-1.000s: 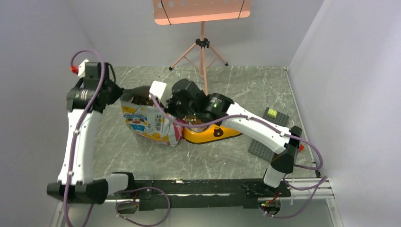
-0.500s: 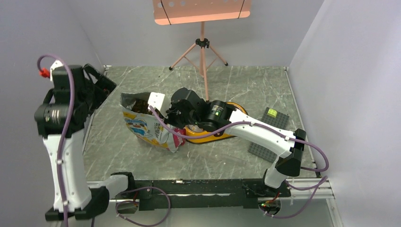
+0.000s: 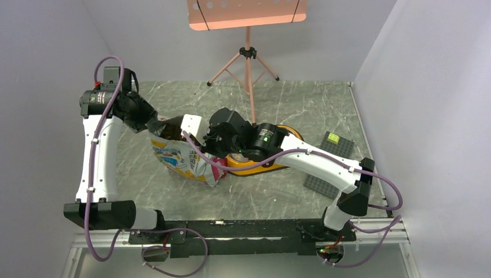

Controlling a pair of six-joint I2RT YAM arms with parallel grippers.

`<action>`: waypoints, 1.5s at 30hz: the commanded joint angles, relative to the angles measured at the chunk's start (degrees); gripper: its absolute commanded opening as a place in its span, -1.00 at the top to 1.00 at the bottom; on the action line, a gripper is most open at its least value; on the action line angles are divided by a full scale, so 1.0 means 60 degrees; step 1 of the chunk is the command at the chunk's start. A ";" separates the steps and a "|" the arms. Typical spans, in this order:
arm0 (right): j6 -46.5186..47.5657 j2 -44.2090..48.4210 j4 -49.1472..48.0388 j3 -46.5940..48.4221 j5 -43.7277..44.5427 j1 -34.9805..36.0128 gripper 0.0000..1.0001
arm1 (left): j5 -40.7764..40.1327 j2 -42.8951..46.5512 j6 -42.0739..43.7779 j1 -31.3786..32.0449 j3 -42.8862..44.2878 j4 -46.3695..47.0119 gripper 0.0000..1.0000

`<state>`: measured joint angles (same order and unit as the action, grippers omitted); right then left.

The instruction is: Serve the pet food

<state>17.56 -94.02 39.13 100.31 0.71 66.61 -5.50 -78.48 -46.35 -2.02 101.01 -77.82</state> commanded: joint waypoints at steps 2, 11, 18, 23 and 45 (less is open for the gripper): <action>0.0041 0.0661 0.0333 0.0237 0.0126 0.0229 1.00 | 0.0248 0.0205 -0.0082 -0.0029 -0.0076 0.0253 0.38; -0.0017 0.0368 0.0316 0.0344 0.0797 0.0380 1.00 | 0.0828 0.0297 -0.0394 -0.0029 -0.0082 0.0271 0.16; -0.0047 0.0411 0.0514 0.0314 0.1091 0.0488 1.00 | 0.0665 0.0196 -0.0246 -0.0324 -0.0477 0.1218 1.00; -0.0256 0.1344 0.1243 -0.0732 0.1489 0.0500 1.00 | -0.0388 -0.0432 -0.0477 -0.1535 0.1498 0.0014 1.00; -0.0591 -0.3030 -0.0533 0.3603 0.0426 0.0291 -0.99 | 0.1267 0.1176 -0.1090 -0.1860 -0.0324 0.0594 1.00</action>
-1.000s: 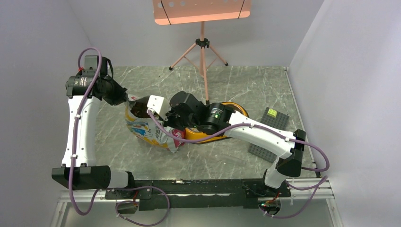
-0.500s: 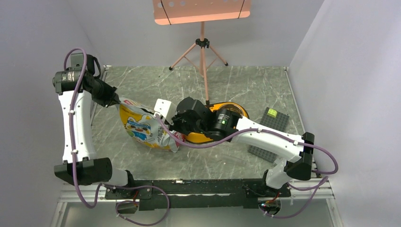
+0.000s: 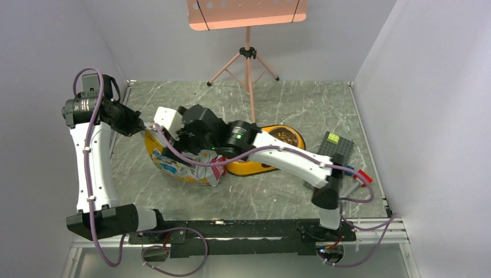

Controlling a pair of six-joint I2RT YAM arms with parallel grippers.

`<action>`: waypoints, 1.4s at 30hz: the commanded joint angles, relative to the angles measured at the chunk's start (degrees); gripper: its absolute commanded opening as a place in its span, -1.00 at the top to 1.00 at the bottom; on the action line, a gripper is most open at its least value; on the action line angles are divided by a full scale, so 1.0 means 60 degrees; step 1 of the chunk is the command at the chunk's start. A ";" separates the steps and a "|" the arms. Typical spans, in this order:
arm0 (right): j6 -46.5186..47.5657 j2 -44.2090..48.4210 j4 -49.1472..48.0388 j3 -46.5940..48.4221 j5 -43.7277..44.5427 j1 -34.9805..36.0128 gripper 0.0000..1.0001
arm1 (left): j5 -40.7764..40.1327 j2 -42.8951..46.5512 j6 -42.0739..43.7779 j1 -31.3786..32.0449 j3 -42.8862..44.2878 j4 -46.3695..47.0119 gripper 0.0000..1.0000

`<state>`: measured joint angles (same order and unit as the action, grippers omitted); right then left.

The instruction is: Serve the pet food

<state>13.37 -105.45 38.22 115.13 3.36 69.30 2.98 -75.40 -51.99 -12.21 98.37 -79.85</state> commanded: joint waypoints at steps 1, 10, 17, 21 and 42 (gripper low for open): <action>-0.0022 -0.1341 -0.0446 0.1333 0.0131 -0.0230 -0.99 | -0.0126 0.0670 -0.0109 -0.0163 0.0122 0.0913 1.00; -0.0299 -0.1314 0.0682 0.1250 0.1260 -0.0235 -0.50 | -0.0468 0.0586 -0.0411 -0.0176 0.0410 0.0660 1.00; 0.0002 -0.0071 0.0994 -0.0144 0.0775 -0.0191 1.00 | -0.1382 0.0069 -0.0366 -0.0442 0.1027 0.0049 1.00; -0.0266 -0.0725 0.1476 0.0795 0.0427 -0.0226 1.00 | -0.0721 0.0630 -0.0269 -0.0441 0.0175 0.0454 0.71; -0.0411 -0.0374 0.1885 0.0545 0.0884 -0.0153 0.51 | 0.0049 0.2887 -0.1604 0.1269 -0.3206 0.2276 1.00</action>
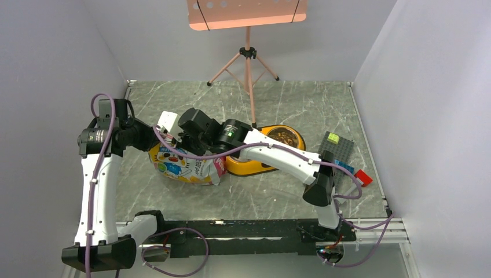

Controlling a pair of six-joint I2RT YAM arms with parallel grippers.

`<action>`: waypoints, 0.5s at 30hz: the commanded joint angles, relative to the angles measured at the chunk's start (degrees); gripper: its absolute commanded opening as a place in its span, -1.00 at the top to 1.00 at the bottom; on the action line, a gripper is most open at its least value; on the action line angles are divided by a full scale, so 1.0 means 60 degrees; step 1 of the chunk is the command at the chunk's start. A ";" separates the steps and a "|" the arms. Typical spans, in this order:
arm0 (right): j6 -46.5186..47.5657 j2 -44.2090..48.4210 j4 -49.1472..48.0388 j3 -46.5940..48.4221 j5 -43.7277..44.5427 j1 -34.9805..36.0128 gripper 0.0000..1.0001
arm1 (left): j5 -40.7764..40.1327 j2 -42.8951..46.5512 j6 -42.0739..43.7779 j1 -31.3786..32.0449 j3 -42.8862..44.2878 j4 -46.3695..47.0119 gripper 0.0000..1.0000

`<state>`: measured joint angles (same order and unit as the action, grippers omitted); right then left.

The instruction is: Serve the pet food

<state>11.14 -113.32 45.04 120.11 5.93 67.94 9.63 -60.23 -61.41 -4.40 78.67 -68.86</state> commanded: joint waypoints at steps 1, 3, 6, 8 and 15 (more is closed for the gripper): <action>0.0004 0.1055 0.0791 -0.0547 0.0559 0.0078 0.48 | -0.1185 0.0343 0.0012 -0.0041 0.0134 0.0452 1.00; 0.0026 0.1260 0.0782 -0.1048 0.0813 0.0073 0.52 | -0.1175 0.0130 0.0020 -0.0050 0.0412 0.0264 1.00; -0.0068 0.1607 0.0709 -0.1679 0.1272 0.0072 1.00 | -0.1556 -0.0194 -0.0014 -0.0051 0.1096 -0.0193 1.00; -0.0100 0.2035 0.0617 -0.2205 0.1370 0.0071 1.00 | -0.2124 -0.0469 0.0210 -0.0092 0.1691 -0.0490 1.00; -0.0472 0.3052 0.0276 -0.3574 0.1233 0.0029 0.62 | -0.2231 -0.0563 0.0540 -0.0539 0.1985 -0.0566 1.00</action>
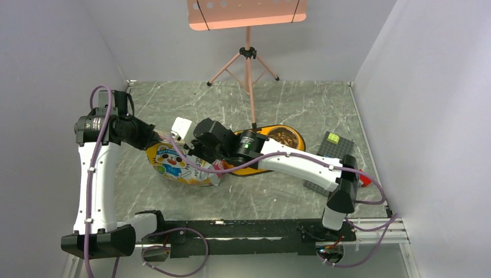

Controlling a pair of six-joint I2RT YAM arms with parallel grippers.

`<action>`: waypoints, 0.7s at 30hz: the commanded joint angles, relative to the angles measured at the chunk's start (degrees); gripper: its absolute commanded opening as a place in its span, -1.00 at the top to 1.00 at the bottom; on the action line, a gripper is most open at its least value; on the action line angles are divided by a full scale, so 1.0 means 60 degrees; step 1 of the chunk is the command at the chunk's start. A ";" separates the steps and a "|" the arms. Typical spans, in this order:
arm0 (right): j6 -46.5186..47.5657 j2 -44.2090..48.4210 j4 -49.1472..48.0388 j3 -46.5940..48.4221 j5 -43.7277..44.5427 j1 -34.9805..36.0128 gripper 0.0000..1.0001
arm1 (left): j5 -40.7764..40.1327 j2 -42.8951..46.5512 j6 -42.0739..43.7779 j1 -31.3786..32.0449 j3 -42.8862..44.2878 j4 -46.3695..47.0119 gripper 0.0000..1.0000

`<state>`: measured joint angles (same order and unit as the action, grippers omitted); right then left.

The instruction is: Serve the pet food

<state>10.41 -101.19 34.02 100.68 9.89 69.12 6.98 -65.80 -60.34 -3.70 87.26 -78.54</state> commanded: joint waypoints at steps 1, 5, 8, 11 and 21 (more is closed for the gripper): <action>-0.0332 0.1057 0.2160 -0.0386 0.0579 -0.0168 0.63 | -0.1704 0.0419 0.0322 -0.0670 0.0408 0.1126 1.00; -0.0432 0.1251 0.2508 -0.0811 0.0826 -0.0156 1.00 | -0.1406 0.0550 0.0244 -0.0694 -0.0017 0.1401 1.00; -0.0387 0.1739 0.2246 -0.1259 0.0504 -0.0168 1.00 | -0.1418 0.0538 0.0295 -0.0746 -0.0066 0.1533 1.00; -0.0489 0.1959 0.2241 -0.1171 0.0755 -0.0137 1.00 | -0.1404 0.0523 0.0403 -0.0981 -0.0145 0.1739 0.61; -0.0565 0.2135 0.2245 -0.1124 0.0801 0.0044 0.60 | -0.1125 0.0303 0.0431 -0.1173 -0.0576 0.2469 1.00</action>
<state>8.16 -94.11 37.17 94.37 11.33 69.04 4.93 -63.90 -58.72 -9.76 83.96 -68.93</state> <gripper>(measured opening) 0.102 0.022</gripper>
